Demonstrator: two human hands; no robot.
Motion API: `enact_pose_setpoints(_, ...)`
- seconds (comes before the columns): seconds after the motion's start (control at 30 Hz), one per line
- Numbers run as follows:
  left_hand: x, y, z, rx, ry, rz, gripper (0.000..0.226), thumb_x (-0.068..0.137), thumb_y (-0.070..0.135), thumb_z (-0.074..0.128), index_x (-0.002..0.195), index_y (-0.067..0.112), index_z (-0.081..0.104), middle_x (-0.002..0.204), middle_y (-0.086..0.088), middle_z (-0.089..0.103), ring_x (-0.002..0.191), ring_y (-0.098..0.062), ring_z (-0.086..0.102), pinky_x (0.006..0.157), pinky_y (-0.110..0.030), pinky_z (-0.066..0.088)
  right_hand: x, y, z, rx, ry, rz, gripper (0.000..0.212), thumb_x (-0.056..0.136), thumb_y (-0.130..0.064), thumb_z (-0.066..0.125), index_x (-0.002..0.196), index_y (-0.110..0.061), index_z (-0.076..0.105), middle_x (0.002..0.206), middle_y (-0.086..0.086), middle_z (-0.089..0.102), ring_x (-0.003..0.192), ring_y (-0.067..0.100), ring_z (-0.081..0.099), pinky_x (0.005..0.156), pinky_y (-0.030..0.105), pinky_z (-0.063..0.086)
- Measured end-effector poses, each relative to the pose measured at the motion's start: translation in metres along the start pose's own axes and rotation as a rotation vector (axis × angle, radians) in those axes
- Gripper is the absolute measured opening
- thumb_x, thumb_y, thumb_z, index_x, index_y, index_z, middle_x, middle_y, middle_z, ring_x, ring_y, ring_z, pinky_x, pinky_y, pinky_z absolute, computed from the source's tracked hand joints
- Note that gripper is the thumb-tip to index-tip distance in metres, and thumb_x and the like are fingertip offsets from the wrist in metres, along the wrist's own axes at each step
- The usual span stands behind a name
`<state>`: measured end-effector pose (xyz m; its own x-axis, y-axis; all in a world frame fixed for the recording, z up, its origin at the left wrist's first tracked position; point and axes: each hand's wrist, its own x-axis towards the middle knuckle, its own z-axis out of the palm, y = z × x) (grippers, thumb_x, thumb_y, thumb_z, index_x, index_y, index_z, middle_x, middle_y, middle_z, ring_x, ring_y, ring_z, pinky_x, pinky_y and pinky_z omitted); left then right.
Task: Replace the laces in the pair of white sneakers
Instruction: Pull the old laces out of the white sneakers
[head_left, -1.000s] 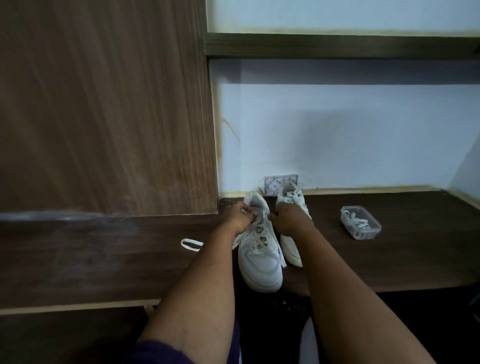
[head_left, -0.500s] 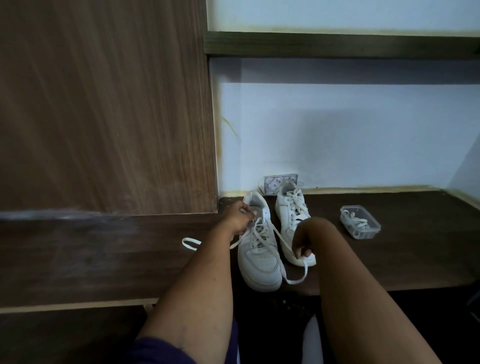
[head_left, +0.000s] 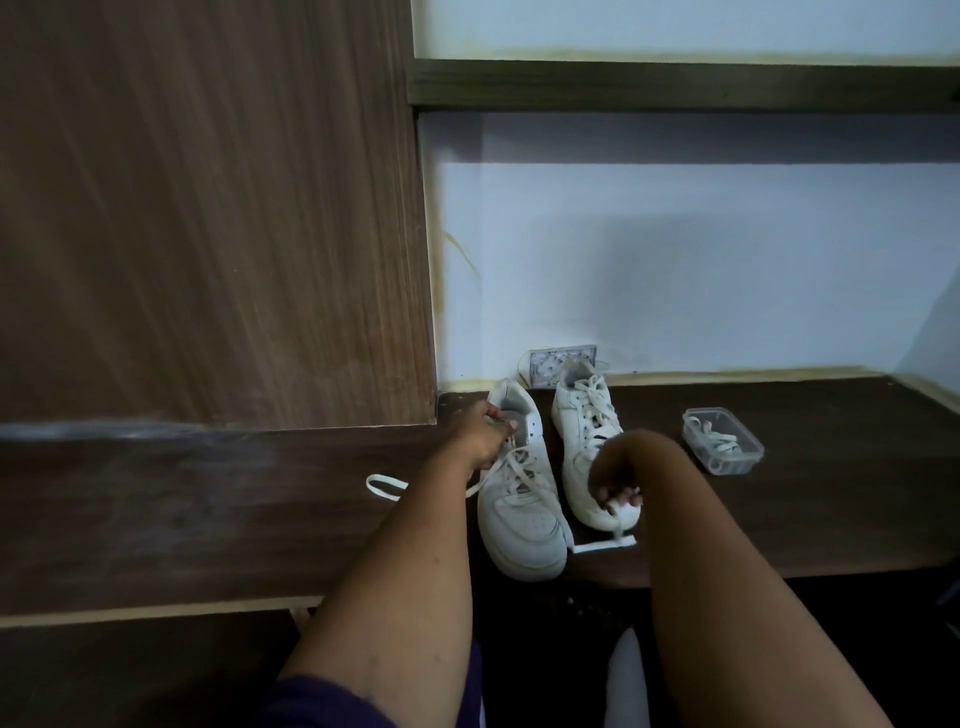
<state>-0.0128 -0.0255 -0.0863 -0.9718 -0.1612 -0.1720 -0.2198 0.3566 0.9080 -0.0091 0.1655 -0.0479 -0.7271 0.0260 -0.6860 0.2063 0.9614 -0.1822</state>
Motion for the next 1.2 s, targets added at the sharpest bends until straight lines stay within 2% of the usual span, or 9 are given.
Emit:
enact_pose_setpoints(0.1,-0.002,0.003,-0.002,0.021,0.011,-0.038,0.043,0.088,0.035,0.068,0.119,0.013,0.047,0.108,-0.008,0.059,0.091,-0.022,0.063,0.075,-0.041,0.059,0.007,0.012,0.000,-0.059,-0.084,0.074,0.026,0.077,-0.015,0.060,0.052,-0.012,0.063,0.058,0.000,0.057,0.058,0.013,0.049,0.066,0.026,0.042)
enact_pose_setpoints(0.17,-0.009,0.007,-0.005,0.025,-0.064,-0.119,0.056,0.087,0.040,0.068,0.126,0.009,0.040,0.099,-0.009,0.062,0.085,-0.021,0.063,0.066,-0.035,0.057,0.008,0.005,0.000,-0.023,0.108,0.026,0.014,0.077,-0.023,0.065,0.067,-0.013,0.064,0.072,0.003,0.065,0.067,0.017,0.056,0.073,0.029,0.047)
enact_pose_setpoints(0.27,-0.018,0.009,-0.010,0.263,-0.283,-0.164,0.039,0.088,0.038,0.067,0.110,0.006,0.058,0.087,-0.010,0.061,0.076,-0.023,0.057,0.069,-0.033,0.051,0.005,-0.008,0.003,-0.015,0.548,-0.153,0.046,0.084,-0.045,0.062,0.110,-0.006,0.063,0.116,0.012,0.063,0.105,0.027,0.060,0.083,0.030,0.046)
enact_pose_setpoints(0.4,-0.032,0.025,-0.013,0.492,-0.353,-0.006,0.011,0.086,0.015,0.065,0.076,0.010,0.065,0.057,-0.001,0.057,0.049,-0.015,0.048,0.051,-0.021,0.038,-0.009,-0.033,0.017,0.203,0.468,-0.315,0.052,0.094,-0.052,0.045,0.073,-0.007,0.063,0.070,0.006,0.064,0.064,0.016,0.060,0.057,0.024,0.041)
enact_pose_setpoints(0.57,-0.047,0.032,-0.010,0.497,-0.624,-0.183,0.015,0.096,0.023,0.056,0.084,0.018,0.064,0.063,0.009,0.069,0.060,-0.002,0.062,0.056,-0.019,0.036,-0.009,-0.041,0.030,0.227,0.341,-0.331,0.024,0.084,-0.018,0.061,0.062,-0.009,0.057,0.058,0.005,0.056,0.051,0.016,0.053,0.040,0.018,0.036)
enact_pose_setpoints(0.63,-0.046,0.027,-0.010,0.534,-0.543,-0.261,0.020,0.098,0.024,0.051,0.081,0.018,0.061,0.066,0.008,0.068,0.059,-0.004,0.058,0.056,-0.020,0.032,-0.008,-0.037,0.028,0.280,0.357,-0.328,0.017,0.083,-0.018,0.063,0.070,-0.008,0.060,0.061,0.004,0.055,0.051,0.015,0.051,0.039,0.016,0.036)
enact_pose_setpoints(0.8,-0.032,0.022,-0.015,0.309,-0.120,-0.150,0.026,0.096,0.032,0.054,0.085,0.010,0.064,0.083,-0.003,0.064,0.058,-0.014,0.050,0.059,-0.024,0.040,0.008,-0.011,0.015,0.272,0.568,-0.178,0.027,0.082,-0.032,0.063,0.093,-0.007,0.061,0.098,0.010,0.064,0.095,0.026,0.062,0.066,0.026,0.042)
enact_pose_setpoints(1.07,-0.035,0.018,-0.005,0.197,-0.192,-0.250,0.018,0.090,0.017,0.062,0.073,0.013,0.059,0.067,-0.002,0.054,0.058,-0.011,0.046,0.053,-0.023,0.038,-0.005,-0.009,-0.002,1.420,1.028,-0.197,0.033,0.098,-0.027,0.040,0.122,-0.007,0.049,0.119,0.020,0.058,0.106,0.034,0.056,0.087,0.035,0.045)
enact_pose_setpoints(1.2,-0.038,0.024,-0.010,-0.077,-0.189,-0.389,0.023,0.089,0.019,0.051,0.067,0.013,0.054,0.069,-0.003,0.054,0.059,-0.013,0.047,0.059,-0.025,0.043,-0.006,-0.009,-0.010,1.460,0.977,-0.182,0.017,0.097,-0.016,0.038,0.110,-0.017,0.050,0.101,0.011,0.057,0.103,0.031,0.055,0.070,0.027,0.037)
